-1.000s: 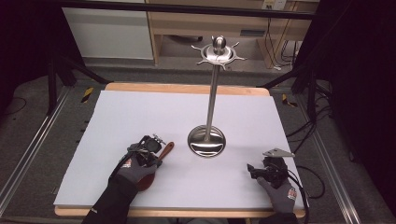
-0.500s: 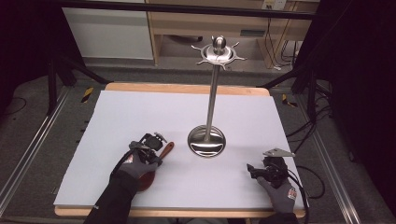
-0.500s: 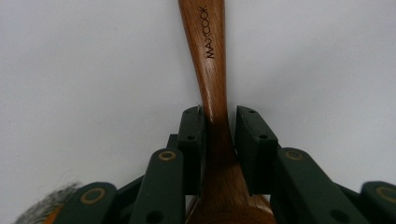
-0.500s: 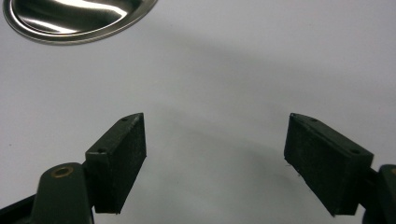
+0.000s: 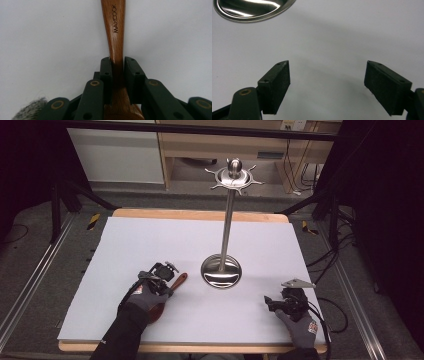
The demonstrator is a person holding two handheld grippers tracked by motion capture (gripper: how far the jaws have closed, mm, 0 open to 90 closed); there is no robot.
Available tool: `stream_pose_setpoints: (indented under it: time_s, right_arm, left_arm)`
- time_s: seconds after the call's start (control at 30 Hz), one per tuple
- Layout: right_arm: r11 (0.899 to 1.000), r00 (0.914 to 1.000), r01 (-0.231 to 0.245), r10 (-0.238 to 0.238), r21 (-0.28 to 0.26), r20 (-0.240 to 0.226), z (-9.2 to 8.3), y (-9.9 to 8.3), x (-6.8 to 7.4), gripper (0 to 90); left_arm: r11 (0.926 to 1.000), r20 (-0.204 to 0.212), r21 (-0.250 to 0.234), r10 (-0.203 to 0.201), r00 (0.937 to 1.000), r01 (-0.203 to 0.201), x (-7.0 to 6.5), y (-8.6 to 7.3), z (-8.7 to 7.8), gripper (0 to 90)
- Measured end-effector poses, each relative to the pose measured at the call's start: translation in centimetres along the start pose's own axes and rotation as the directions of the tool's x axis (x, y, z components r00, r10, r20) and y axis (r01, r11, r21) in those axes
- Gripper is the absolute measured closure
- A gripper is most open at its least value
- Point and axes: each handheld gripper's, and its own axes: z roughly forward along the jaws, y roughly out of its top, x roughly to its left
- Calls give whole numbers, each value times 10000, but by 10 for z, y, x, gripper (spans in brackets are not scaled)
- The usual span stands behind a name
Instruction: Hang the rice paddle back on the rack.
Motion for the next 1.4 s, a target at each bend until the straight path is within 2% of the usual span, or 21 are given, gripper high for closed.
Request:
stream_pose_setpoints:
  time_s: [0.07, 0.23, 0.33, 0.37, 0.63, 0.87, 1.07, 1.13, 1.4]
  right_arm:
    - [10000, 10000, 5, -5, -6, -3, 0, 0, 0, 210]
    - [10000, 10000, -44, 44, -11, -64, -1, 0, 0, 209]
    - [10000, 10000, 9, -9, -60, 19, -1, 0, 0, 209]
    - [10000, 10000, 1, -1, -59, 31, -1, 0, 0, 209]
    - [10000, 10000, 25, -25, -48, 62, -1, 0, 0, 209]
    - [10000, 10000, 33, -33, -56, 65, -1, 0, -1, 209]
    - [10000, 10000, -3, 3, -44, 45, -1, 0, 0, 208]
    - [10000, 10000, -7, 7, -44, 46, -1, 0, 0, 208]
    - [10000, 10000, 2, -2, -63, 64, -1, 0, 0, 209]
  left_arm:
    - [9999, -31, -31, 106, 9999, -106, -1, -1, -2, 767]
    - [9982, -111, -539, 247, 9996, -252, -3, -5, -11, 769]
    - [9955, -84, -930, 181, 9998, -188, -2, -10, -18, 770]
    - [9948, -88, -990, 252, 9996, -260, -1, -12, -19, 770]
    - [9858, 41, -1676, 65, 10000, -57, 4, -24, -29, 772]
    - [9706, 131, -2405, -66, 9999, 96, 5, -37, -40, 772]
    - [9512, 137, -3077, -184, 9997, 217, 6, -47, -49, 773]
    - [9428, 143, -3325, -221, 9997, 256, 6, -51, -52, 773]
    - [9242, 141, -3804, -311, 9994, 341, 8, -61, -60, 774]
